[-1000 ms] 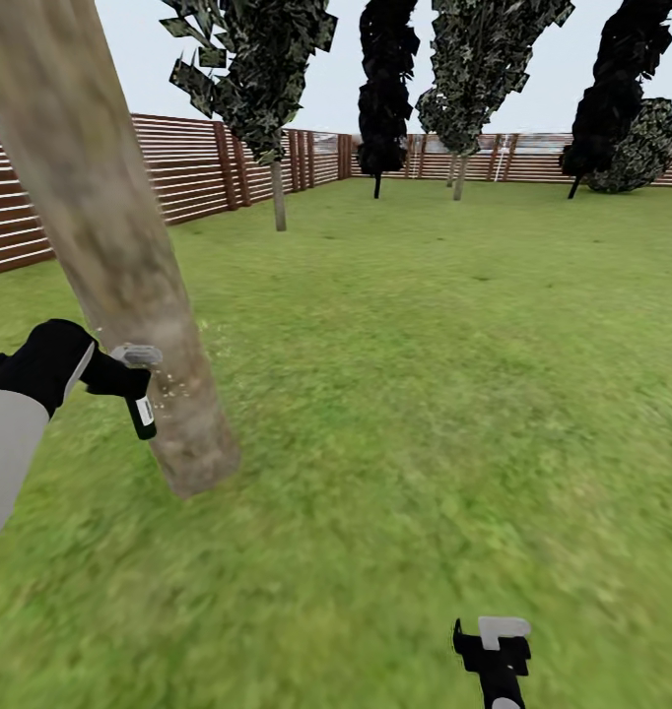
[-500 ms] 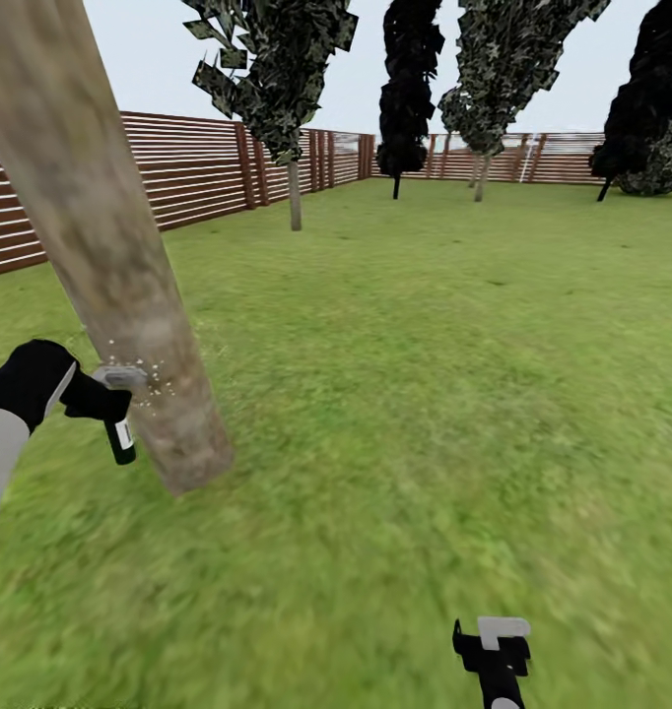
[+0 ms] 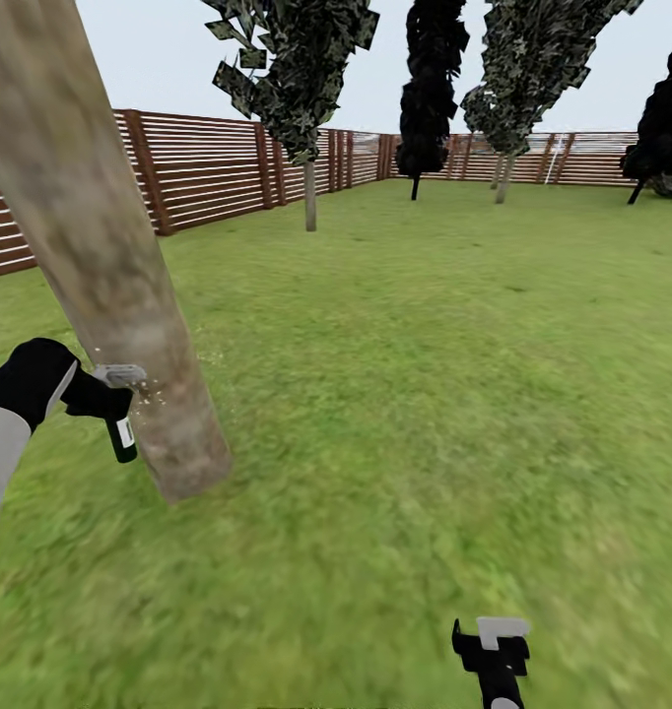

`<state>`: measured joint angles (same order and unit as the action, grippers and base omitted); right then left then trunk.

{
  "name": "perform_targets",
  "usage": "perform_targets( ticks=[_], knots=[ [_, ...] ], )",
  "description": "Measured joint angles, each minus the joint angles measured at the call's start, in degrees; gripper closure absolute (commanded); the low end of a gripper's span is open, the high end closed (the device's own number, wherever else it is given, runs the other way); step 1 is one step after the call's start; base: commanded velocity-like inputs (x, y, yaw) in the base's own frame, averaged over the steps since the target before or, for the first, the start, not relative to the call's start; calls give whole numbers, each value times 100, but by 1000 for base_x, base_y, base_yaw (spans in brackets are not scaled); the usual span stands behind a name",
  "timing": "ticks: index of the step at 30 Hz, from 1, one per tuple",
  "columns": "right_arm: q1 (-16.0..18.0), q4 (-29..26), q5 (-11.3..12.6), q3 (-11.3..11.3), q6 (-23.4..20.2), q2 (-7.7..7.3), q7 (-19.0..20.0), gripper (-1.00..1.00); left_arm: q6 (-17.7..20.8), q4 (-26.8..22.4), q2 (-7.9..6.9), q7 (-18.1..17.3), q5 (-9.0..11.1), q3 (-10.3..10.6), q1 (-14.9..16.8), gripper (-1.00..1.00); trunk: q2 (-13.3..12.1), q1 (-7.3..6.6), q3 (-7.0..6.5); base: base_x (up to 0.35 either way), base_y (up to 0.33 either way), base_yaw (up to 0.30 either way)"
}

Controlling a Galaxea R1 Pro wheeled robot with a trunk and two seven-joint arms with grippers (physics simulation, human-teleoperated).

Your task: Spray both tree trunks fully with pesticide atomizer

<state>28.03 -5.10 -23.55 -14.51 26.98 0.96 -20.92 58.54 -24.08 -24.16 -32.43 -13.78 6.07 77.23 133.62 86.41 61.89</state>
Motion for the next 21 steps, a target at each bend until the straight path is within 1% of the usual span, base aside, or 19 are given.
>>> perform_targets(
  ticks=[4, 9, 18, 21],
  knots=[
    [1, 0, 0, 1, 0, 0, 0, -100, 0, 0, 4, 0, 7, 7, 0, 100, 0, 0, 0, 8, -225, 232],
    [0, 0, 0, 0, -4, -11, 0, -100, 0, -9, 5, 0, 6, -1, 2, 100, 0, 0, 0, 103, -266, 11],
    [-1, 5, 0, 0, -9, -9, 0, -100, 0, -8, -1, 0, 7, -1, 3, 100, 0, 0, 0, 226, -197, 0],
    [0, 1, 0, 1, -9, -9, 0, -100, 0, -9, -2, 0, 6, -1, 2, 100, 0, 0, 0, 68, -257, 0]
  ],
)
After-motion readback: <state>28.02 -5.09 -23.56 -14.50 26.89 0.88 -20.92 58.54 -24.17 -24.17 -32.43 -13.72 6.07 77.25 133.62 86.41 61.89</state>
